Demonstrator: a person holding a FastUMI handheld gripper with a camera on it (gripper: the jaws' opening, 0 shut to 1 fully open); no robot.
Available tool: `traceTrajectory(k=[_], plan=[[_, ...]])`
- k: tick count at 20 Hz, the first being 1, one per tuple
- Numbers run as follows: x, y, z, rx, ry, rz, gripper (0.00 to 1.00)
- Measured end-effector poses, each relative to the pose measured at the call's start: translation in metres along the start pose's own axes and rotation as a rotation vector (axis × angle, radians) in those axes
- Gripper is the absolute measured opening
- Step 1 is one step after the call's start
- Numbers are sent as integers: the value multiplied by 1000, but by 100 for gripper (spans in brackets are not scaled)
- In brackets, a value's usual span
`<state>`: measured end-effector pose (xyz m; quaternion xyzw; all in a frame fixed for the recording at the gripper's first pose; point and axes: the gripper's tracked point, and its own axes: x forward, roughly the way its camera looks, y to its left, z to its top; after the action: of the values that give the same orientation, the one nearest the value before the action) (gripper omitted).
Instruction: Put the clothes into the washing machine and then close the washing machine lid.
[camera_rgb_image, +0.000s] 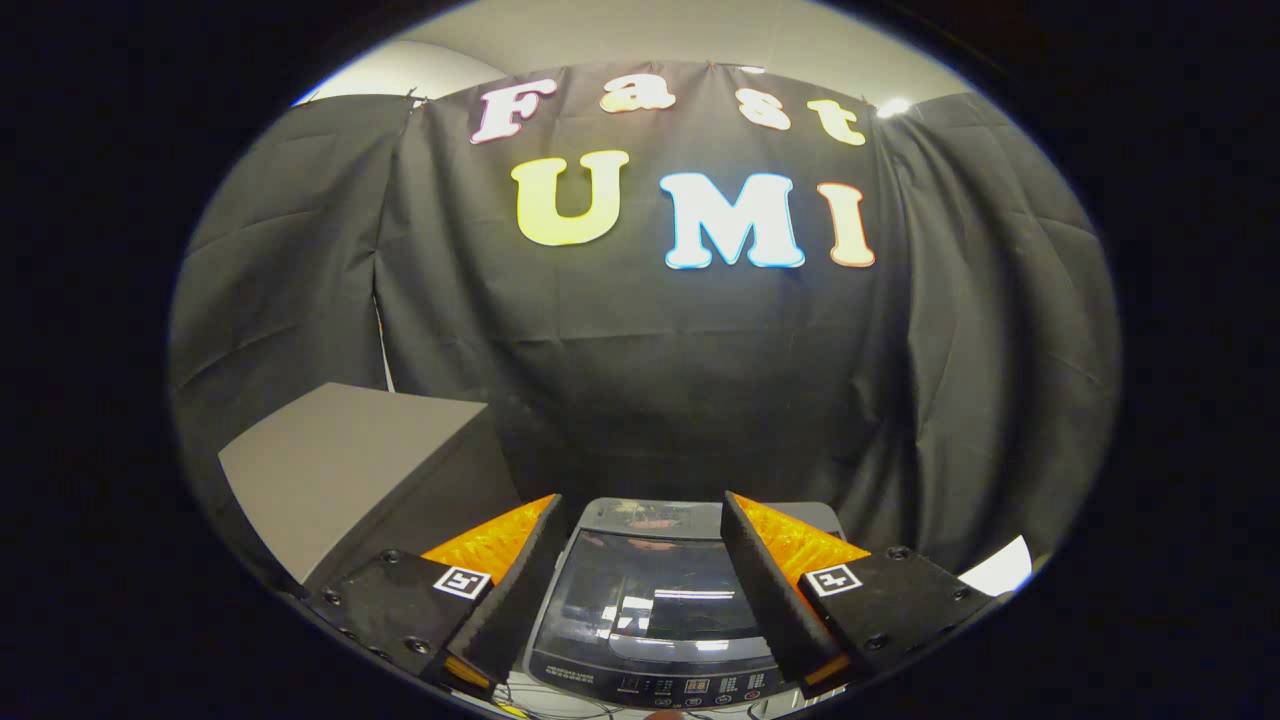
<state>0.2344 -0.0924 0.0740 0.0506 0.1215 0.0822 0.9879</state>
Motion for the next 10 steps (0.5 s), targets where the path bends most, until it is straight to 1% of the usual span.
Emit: traceTrajectory(k=[3,6,10], plan=[[-30,11,-4,-13,-42,17,98],[-49,24,-11,-30,-89,31,98],[-74,47,-39,-66,-139,63,98]])
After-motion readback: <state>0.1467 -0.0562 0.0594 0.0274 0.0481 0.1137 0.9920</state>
